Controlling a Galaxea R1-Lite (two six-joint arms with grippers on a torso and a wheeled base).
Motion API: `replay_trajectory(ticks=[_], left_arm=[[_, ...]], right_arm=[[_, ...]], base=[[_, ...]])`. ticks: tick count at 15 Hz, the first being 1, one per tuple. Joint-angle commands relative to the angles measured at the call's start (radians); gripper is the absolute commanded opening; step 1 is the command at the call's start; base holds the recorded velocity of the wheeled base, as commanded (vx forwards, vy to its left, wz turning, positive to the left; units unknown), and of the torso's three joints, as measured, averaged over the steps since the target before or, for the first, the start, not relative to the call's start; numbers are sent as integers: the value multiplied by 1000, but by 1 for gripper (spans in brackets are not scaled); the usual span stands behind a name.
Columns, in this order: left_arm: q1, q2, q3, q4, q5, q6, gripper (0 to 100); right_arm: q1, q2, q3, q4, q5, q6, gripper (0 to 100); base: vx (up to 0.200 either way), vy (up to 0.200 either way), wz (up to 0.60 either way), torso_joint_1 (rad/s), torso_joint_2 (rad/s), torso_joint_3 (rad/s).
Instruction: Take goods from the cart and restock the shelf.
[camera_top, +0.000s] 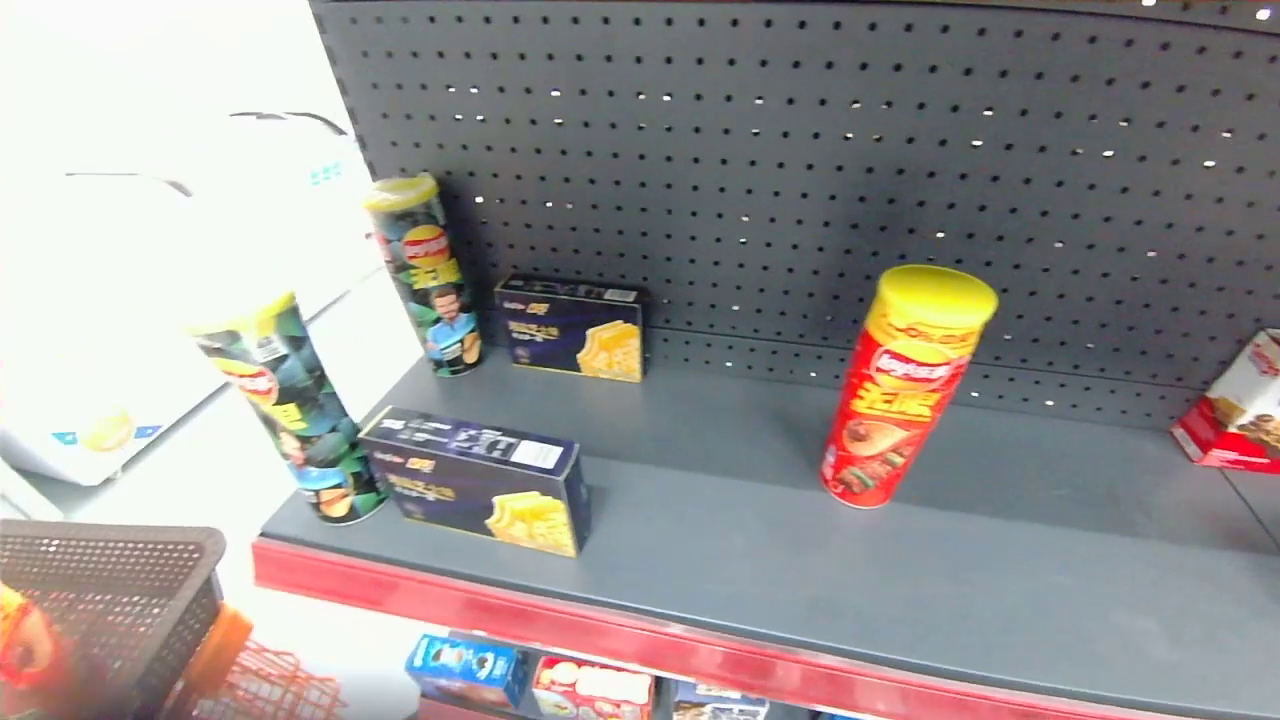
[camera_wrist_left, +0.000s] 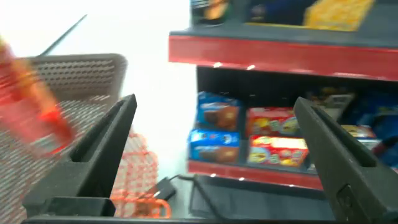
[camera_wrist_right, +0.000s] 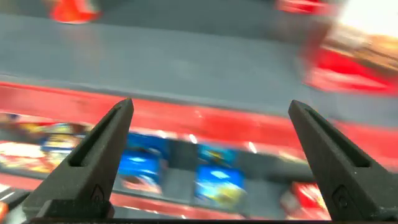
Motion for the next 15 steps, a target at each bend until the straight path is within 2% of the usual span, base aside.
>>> replay_trajectory(ticks=[1,4,15], left_arm=[[0,1,0,0,0,0,100],[0,1,0,0,0,0,100],[0,1,0,0,0,0,100]], right_arm=[[1,1,0,-1,0,-1,100],[1,1,0,1,0,1,100],[1,1,0,-1,-2,4,100]], base=[[0,0,600,7,2,2],[0,0,600,-1,2,1],[0,0,0,0,0,0]])
